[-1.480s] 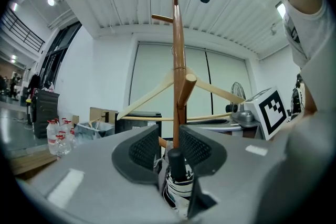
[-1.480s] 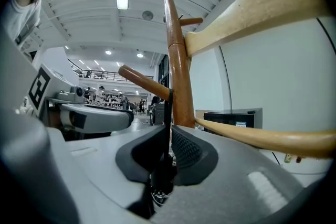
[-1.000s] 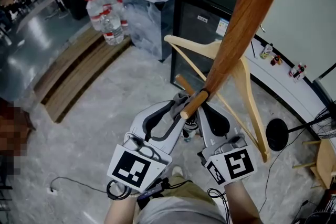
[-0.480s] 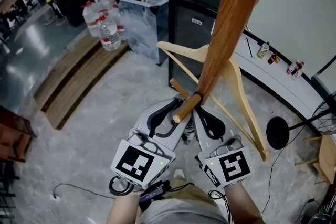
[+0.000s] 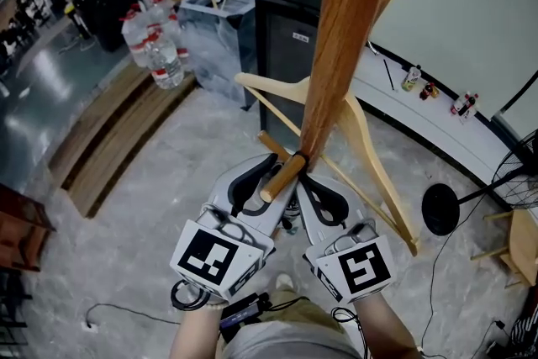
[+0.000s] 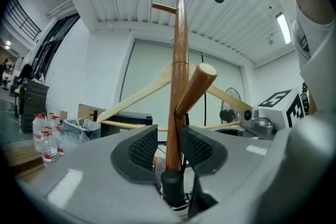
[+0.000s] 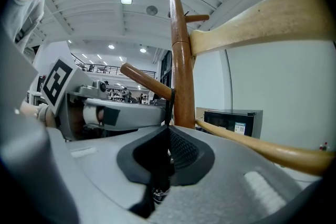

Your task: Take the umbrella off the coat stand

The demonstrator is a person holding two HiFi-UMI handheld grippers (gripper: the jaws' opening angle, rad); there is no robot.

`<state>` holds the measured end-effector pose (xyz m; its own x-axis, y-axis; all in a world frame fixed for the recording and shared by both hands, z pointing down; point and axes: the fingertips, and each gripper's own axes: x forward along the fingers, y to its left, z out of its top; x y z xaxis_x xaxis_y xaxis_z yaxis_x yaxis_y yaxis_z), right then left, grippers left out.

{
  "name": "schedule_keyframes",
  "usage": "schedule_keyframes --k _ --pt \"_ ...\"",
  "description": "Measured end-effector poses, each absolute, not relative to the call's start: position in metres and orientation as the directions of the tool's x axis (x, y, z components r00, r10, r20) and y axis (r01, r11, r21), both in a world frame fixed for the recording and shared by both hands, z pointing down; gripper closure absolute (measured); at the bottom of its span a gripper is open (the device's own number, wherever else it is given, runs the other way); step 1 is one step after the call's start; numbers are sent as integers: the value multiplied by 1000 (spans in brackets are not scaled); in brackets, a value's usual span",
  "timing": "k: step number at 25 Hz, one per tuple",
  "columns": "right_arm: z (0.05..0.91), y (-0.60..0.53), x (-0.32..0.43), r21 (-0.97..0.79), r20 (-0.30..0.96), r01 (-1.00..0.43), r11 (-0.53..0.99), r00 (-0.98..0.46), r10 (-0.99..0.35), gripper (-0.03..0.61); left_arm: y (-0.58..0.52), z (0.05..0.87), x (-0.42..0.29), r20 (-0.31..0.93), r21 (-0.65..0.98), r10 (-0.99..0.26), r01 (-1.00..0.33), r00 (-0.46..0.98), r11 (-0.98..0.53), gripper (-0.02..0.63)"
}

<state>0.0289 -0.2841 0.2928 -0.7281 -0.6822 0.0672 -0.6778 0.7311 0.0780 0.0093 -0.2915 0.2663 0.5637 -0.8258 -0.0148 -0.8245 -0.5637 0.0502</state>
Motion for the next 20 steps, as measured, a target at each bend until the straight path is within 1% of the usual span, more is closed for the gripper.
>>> schedule_keyframes --k 13,20 --pt "292 -282 27 93 68 -662 744 -741 -668 575 -299 264 13 -1 34 -818 -818 575 -575 486" --pt "291 -283 27 91 66 -658 747 -745 -664 575 -298 263 20 11 8 -788 -788 615 -615 546"
